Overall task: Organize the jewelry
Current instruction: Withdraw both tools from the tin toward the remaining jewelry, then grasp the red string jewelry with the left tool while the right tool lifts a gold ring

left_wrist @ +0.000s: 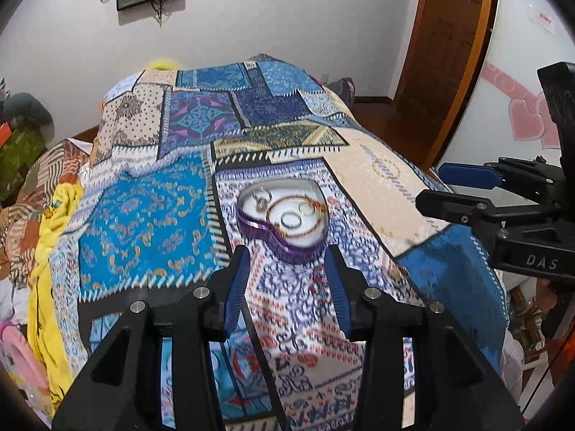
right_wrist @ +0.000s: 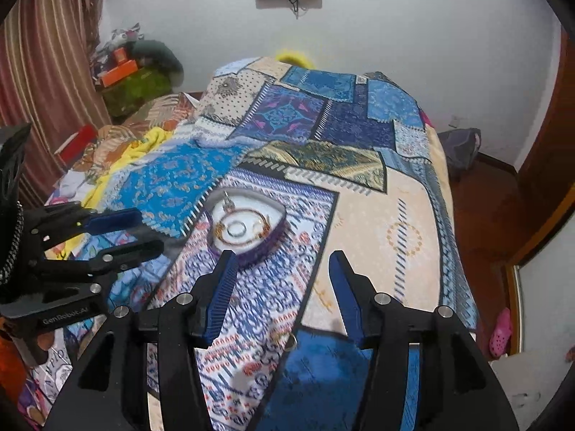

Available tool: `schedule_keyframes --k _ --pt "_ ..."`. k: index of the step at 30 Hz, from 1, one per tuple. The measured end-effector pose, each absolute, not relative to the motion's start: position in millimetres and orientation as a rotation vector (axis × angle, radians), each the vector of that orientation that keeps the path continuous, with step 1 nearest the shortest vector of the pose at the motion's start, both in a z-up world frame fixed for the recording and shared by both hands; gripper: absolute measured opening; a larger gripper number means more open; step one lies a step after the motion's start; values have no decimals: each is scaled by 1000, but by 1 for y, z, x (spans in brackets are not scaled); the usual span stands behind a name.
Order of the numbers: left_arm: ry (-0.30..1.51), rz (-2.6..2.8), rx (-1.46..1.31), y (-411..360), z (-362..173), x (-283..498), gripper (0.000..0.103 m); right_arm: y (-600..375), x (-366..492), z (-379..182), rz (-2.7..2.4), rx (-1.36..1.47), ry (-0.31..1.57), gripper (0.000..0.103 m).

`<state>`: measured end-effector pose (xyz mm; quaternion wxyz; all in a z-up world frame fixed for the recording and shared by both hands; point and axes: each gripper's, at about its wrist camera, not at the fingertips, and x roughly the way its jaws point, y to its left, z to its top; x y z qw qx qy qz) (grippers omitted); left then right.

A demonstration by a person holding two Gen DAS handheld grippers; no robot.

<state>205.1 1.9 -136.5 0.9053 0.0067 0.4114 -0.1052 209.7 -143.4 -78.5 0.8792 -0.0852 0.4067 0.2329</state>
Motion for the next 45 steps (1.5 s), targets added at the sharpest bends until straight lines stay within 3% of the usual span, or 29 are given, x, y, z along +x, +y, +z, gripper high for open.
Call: schedule_keyframes --k 17,18,20,22,30,37,39,42,45 --pt "975 -312 2 -20 -193 188 42 -158 195 -162 458 -193 1054 49" --pt "972 -323 1 -23 -194 189 40 -158 196 -163 461 -189 1053 49" --pt "974 -342 10 -30 -197 191 27 -158 196 -164 473 -178 1055 49" --pt "979 -344 17 -34 -201 195 23 -157 197 -166 484 -175 1054 49" --pt "975 -300 42 -39 -211 207 18 -155 197 -169 510 -160 1028 49" --pt "962 -294 72 -39 -215 214 18 -151 196 -169 547 -171 1007 24" --pt "961 -284 65 -38 -215 217 18 -151 196 -168 551 -172 1000 23" --pt "960 -268 58 -36 -216 222 6 -152 198 -169 551 -162 996 23" --pt "957 -269 29 -33 -214 222 6 -154 198 -168 544 -151 996 23"
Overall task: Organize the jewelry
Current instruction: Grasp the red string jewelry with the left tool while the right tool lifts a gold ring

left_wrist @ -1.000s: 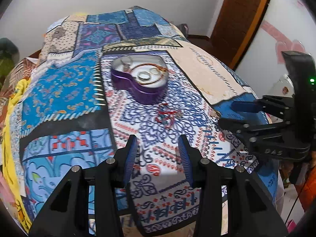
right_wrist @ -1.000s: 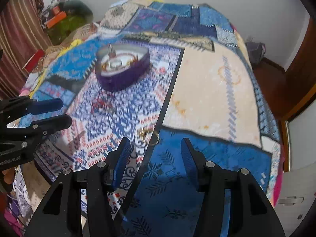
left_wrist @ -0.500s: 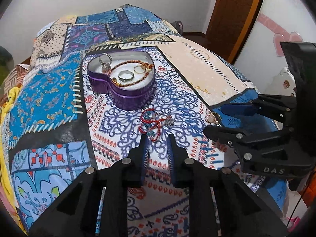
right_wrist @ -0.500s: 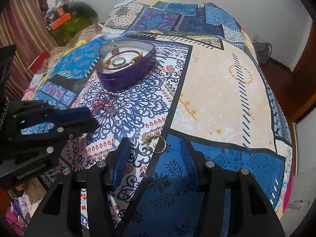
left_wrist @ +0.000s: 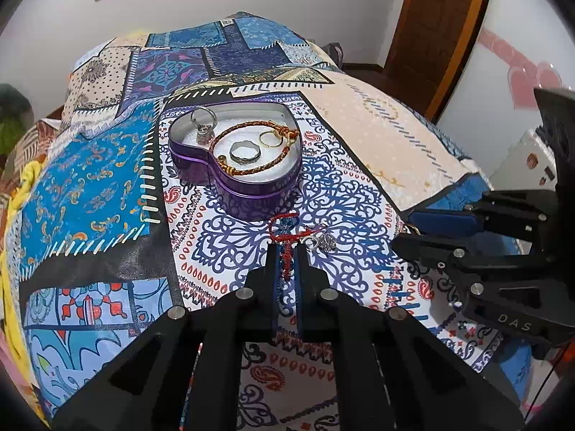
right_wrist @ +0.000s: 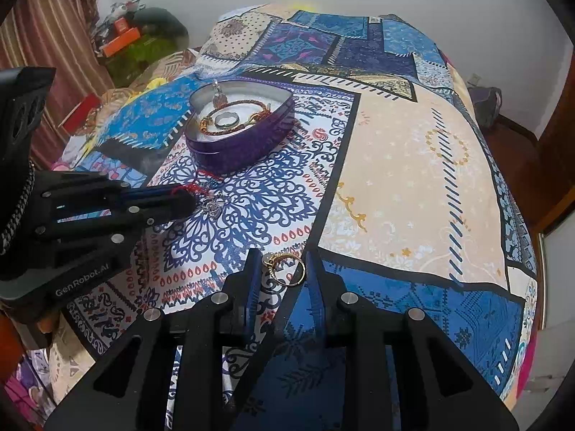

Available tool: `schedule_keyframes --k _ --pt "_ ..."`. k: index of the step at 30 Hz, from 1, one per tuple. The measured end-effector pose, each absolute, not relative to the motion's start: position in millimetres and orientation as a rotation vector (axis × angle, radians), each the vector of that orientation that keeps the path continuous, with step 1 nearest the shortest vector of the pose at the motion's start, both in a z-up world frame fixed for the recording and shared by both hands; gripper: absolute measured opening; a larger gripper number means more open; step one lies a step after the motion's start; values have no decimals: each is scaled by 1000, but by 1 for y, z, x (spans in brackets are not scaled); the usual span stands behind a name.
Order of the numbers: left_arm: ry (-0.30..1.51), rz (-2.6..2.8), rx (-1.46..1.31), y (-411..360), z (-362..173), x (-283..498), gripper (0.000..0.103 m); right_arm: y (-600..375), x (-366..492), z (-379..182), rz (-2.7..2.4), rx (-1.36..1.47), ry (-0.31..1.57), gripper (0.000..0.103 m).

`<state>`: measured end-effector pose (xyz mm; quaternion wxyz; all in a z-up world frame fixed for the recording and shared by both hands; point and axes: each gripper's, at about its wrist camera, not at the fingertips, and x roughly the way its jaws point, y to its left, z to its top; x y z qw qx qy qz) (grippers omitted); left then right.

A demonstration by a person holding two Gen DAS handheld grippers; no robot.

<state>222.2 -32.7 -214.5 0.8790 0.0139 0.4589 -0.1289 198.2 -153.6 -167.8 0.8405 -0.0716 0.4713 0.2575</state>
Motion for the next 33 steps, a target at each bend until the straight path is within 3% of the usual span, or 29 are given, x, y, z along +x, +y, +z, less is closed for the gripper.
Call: schedule_keyframes --k 11,33 --pt "883 -235 -26 -10 -178 206 6 -160 199 -159 518 -131 996 23" --pt "660 -225 -54 9 -82 206 6 -146 196 -81 512 -121 781 23"
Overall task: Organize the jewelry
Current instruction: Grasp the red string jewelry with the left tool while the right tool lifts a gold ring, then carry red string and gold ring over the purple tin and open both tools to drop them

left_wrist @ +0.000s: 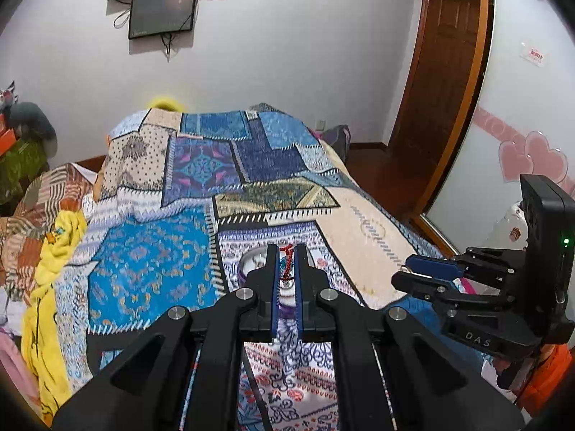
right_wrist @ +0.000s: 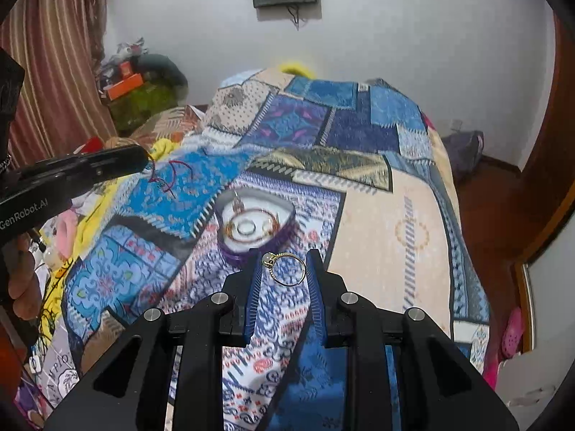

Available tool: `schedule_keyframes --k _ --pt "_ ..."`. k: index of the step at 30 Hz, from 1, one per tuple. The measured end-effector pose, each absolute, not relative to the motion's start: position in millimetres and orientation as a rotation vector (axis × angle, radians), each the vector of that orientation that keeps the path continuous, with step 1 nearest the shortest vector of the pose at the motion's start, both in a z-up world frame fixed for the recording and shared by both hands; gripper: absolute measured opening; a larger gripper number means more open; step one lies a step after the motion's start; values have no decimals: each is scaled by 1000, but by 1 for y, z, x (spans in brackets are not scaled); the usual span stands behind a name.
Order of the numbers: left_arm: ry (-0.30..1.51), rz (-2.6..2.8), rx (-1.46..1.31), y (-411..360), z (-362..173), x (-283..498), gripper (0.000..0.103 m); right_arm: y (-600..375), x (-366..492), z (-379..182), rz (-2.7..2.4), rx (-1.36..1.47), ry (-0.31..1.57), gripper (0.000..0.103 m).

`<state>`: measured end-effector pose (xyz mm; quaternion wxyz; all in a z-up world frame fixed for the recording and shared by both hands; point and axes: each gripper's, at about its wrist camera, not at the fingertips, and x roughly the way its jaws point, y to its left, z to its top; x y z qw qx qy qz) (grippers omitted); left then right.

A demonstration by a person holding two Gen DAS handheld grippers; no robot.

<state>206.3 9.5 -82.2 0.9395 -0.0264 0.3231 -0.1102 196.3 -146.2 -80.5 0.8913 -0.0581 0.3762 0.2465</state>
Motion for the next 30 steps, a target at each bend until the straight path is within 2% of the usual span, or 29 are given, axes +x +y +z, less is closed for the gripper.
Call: schedule_keyframes --k 13,30 --pt "664 -243 -63 12 -88 234 6 -124 221 -68 542 -123 722 23" --pt "777 -247 -126 28 -141 276 6 -99 263 -109 582 -126 827 23"
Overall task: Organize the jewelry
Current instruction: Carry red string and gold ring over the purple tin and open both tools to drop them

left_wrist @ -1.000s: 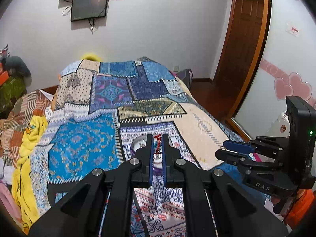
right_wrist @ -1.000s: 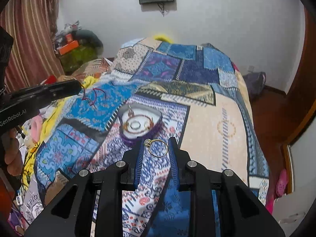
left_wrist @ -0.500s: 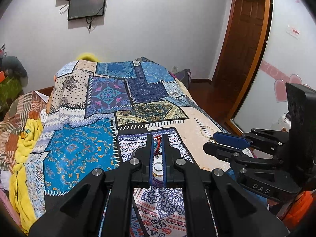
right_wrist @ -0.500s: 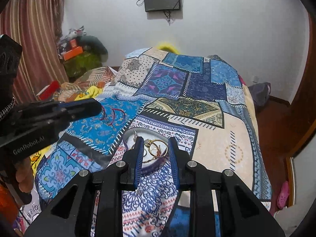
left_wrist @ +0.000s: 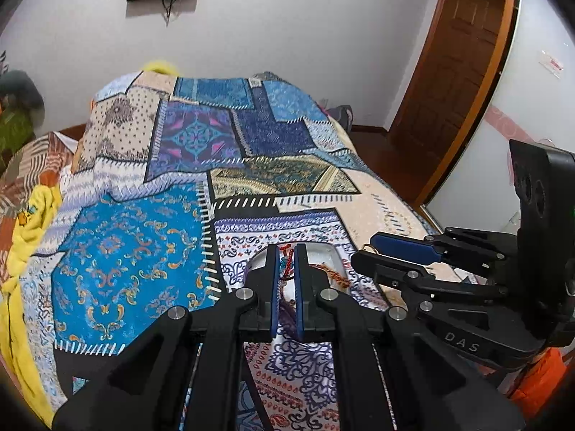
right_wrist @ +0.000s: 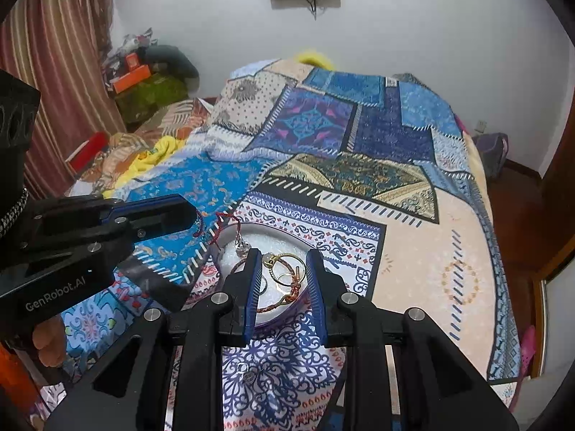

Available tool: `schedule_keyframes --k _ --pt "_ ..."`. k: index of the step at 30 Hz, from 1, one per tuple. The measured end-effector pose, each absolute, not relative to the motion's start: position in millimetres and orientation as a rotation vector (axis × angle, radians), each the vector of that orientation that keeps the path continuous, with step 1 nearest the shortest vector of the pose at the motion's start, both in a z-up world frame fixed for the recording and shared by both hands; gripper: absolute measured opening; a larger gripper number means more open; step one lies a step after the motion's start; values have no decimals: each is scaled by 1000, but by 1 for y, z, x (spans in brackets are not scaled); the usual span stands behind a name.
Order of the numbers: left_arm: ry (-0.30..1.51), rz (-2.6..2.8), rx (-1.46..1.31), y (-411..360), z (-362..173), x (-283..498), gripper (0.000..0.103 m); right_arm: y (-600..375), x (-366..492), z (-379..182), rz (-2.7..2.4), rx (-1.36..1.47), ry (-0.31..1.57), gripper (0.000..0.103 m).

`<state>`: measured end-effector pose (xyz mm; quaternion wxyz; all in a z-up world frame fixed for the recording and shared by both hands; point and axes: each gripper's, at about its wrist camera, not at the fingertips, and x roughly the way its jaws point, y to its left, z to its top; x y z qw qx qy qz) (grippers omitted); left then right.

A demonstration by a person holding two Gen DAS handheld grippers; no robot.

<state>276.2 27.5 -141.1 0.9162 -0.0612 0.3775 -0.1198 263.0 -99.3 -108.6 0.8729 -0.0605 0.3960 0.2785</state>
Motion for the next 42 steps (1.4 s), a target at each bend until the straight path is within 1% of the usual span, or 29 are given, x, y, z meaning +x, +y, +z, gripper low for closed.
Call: schedule_keyframes --k 20,28,36,39,42 --pt "857 -288 -138 26 -172 298 6 -81 282 -135 614 -188 890 23" --pt "878 -267 -126 27 -173 303 6 -76 287 -140 618 -222 905 23" --pt "851 -219 -125 36 -160 294 6 -80 289 -138 621 -191 940 23" --pt "842 -202 -110 36 -155 289 10 -83 286 -134 620 -175 944 23" --pt "833 -194 -105 36 -151 280 18 -87 278 -127 617 -173 935 24"
